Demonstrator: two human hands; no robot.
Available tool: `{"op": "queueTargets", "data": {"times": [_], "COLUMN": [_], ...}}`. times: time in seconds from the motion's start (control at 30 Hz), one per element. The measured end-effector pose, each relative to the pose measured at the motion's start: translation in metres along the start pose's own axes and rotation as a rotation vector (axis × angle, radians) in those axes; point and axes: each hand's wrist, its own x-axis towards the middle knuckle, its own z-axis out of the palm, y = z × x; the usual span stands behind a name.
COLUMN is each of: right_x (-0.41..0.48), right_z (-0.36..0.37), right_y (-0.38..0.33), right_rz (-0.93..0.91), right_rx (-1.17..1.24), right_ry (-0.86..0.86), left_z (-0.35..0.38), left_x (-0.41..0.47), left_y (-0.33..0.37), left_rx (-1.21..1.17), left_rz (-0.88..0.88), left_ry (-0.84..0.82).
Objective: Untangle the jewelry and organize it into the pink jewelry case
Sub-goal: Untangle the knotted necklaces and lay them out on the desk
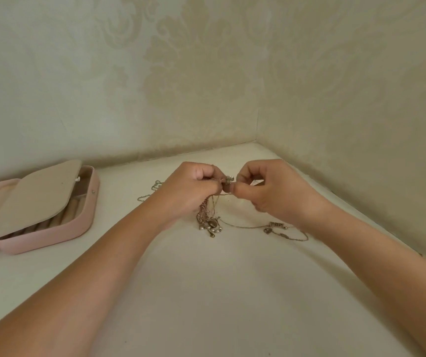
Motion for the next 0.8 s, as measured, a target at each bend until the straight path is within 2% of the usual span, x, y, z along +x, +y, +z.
{"op": "queueTargets", "data": {"times": [0.07,0.13,0.23,0.33,0.43,0.6,0.7,0.8], "right_x": [-0.001,0.0,0.007,0.012,0.008,0.006,0.006,0.006], "right_z": [-0.002,-0.005,-0.021,-0.034,-0.027,-0.008,-0.002,-0.004], "right_y": [0.0,0.004,0.015,0.019,0.013,0.012,0.012,0.01], "right_rz": [-0.076,-0.126,-0.041,0.077,0.099,0.098,0.169,0.19], "right_rx": [-0.068,-0.235,-0.341,-0.102,0.257,0.519,0.713,0.774], "right_ry": [0.087,0.187,0.282,0.201,-0.038,-0.315,-0.279,-0.185], "left_z": [-0.003,-0.009,-0.017,-0.019,-0.019,-0.017,-0.016,-0.018], "left_x": [-0.001,0.0,0.001,-0.001,-0.003,-0.005,-0.004,-0.003], "left_y": [0.002,0.002,0.002,0.002,0.005,0.007,0.006,0.004], "left_rx": [-0.05,-0.116,-0.166,-0.223,-0.246,-0.22,-0.251,-0.273], "left_rz": [0.002,0.003,0.001,0.015,0.051,0.074,0.091,0.083], "left_ry": [-0.023,-0.026,-0.066,-0.14,-0.19,-0.304,-0.351,-0.357]}}
